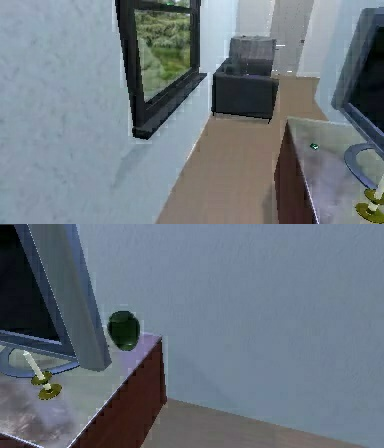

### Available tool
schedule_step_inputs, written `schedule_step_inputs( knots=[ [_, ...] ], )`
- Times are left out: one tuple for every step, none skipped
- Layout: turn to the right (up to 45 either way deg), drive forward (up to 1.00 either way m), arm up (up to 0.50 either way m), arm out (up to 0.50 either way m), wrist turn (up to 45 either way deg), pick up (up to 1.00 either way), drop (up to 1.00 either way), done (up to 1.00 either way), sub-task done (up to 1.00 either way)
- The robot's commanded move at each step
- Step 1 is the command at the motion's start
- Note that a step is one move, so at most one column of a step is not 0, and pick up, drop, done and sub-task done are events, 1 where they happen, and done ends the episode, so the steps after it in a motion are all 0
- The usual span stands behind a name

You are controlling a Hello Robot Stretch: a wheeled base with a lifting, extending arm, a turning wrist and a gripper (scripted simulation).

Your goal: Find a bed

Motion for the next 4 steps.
schedule_step_inputs(
  knots=[
    [-9.0, 0.00, 0.00, 0.00, 0.0, 0.00, 0.00, 0.00, 0.00],
    [0.0, 0.30, 0.00, 0.00, 0.0, 0.00, 0.00, 0.00, 0.00],
    [24.0, 0.00, 0.00, 0.00, 0.0, 0.00, 0.00, 0.00, 0.00],
    [0.0, 1.00, 0.00, 0.00, 0.0, 0.00, 0.00, 0.00, 0.00]
  ],
)
